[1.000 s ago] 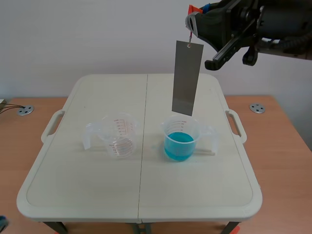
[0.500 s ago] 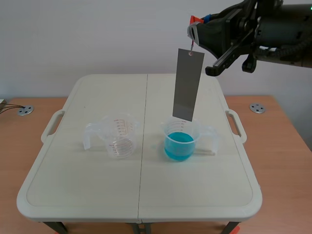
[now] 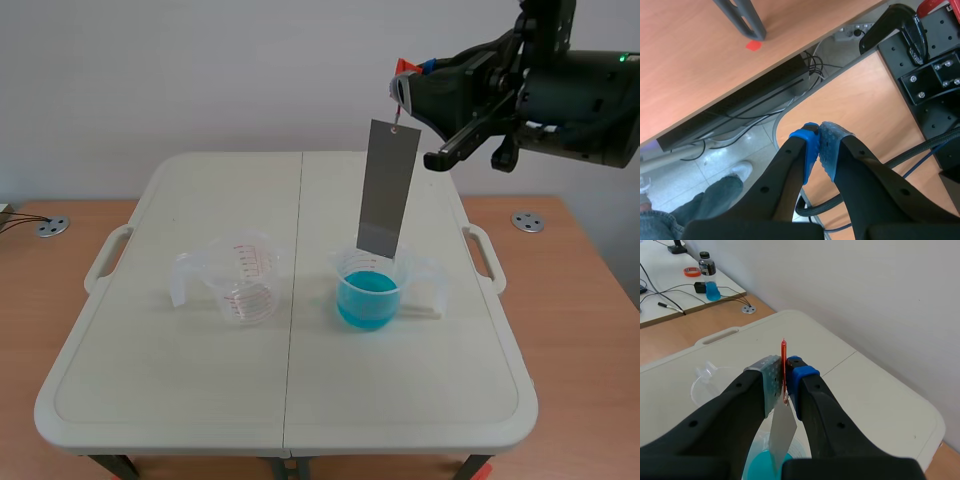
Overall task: Hold the metal plate by the orange handle, dip it into the blue solution, take it out and point at it, then put the plate back in the beaker on the left.
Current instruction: 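Lower the plate into the blue solution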
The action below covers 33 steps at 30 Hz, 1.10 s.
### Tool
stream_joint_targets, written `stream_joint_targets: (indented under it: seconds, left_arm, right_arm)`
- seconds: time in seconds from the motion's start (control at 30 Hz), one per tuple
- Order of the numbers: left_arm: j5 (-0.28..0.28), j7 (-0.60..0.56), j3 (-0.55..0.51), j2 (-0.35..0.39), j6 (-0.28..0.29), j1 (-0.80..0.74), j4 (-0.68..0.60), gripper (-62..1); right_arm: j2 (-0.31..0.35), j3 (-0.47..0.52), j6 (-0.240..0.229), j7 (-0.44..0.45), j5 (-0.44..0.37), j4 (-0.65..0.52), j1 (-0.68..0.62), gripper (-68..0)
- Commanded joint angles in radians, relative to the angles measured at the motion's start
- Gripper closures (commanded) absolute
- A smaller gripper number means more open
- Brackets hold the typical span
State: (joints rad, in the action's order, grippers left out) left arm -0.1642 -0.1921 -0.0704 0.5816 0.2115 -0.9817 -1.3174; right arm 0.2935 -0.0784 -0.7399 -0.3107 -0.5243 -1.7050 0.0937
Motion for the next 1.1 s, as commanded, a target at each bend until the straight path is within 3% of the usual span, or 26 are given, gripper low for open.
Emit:
stream_joint_targets:
  seconds: [0.0, 0.33, 1.07]
  left_arm:
    - [-0.002, -0.014, 0.004, -0.011, 0.004, -0.016, -0.014, -1.6]
    - [-0.002, -0.014, 0.004, -0.01, 0.004, -0.015, -0.014, -1.6]
    - [-0.002, -0.014, 0.004, -0.01, 0.004, -0.015, -0.014, -1.6]
  right_arm:
    - [0.002, -0.018, -0.006, 0.03, 0.006, 0.002, 0.02, -1.5]
    - [0.002, -0.05, -0.006, 0.078, 0.031, 0.068, 0.02, -1.5]
    - [-0.003, -0.08, -0.006, 0.353, 0.241, 0.333, 0.026, -1.5]
